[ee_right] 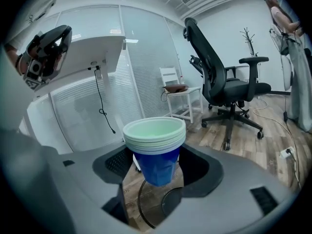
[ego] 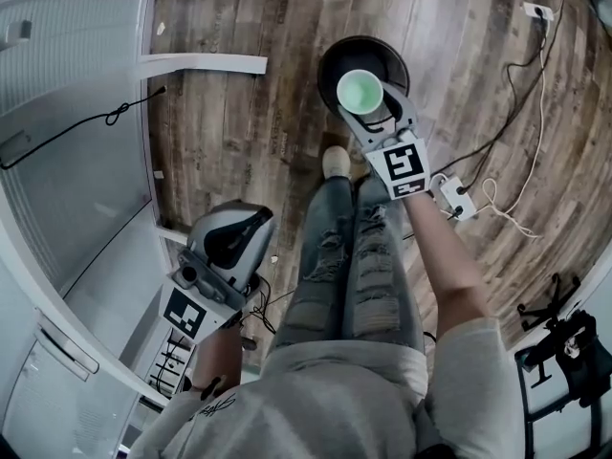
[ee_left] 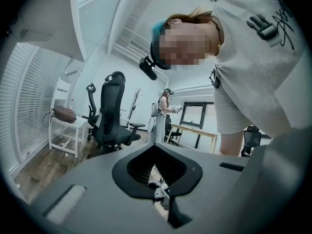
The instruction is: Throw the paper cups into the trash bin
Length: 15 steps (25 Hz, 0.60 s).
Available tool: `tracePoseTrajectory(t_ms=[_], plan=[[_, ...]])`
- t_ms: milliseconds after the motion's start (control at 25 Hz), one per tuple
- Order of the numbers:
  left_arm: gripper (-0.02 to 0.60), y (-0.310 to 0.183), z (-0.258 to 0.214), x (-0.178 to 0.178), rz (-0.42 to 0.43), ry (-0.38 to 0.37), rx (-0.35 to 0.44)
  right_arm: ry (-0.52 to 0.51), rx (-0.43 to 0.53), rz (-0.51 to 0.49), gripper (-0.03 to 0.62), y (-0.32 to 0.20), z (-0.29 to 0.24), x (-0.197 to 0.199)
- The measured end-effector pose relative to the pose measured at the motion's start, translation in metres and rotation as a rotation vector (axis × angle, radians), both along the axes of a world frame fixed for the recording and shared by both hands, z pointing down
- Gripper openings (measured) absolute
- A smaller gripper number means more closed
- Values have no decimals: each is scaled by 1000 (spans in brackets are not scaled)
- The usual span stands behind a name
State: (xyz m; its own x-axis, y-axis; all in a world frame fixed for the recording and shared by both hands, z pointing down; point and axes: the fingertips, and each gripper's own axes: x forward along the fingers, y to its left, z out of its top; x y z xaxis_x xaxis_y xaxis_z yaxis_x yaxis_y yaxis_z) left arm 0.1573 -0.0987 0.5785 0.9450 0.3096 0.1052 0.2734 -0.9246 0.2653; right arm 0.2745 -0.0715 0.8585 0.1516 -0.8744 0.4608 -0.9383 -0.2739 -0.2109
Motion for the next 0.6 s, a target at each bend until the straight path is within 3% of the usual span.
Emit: tracePoseTrajectory(t_ms=[600], plan=[[3,-15,27,3,1,-36,-21,-28,-142,13,288,-5,88,8]])
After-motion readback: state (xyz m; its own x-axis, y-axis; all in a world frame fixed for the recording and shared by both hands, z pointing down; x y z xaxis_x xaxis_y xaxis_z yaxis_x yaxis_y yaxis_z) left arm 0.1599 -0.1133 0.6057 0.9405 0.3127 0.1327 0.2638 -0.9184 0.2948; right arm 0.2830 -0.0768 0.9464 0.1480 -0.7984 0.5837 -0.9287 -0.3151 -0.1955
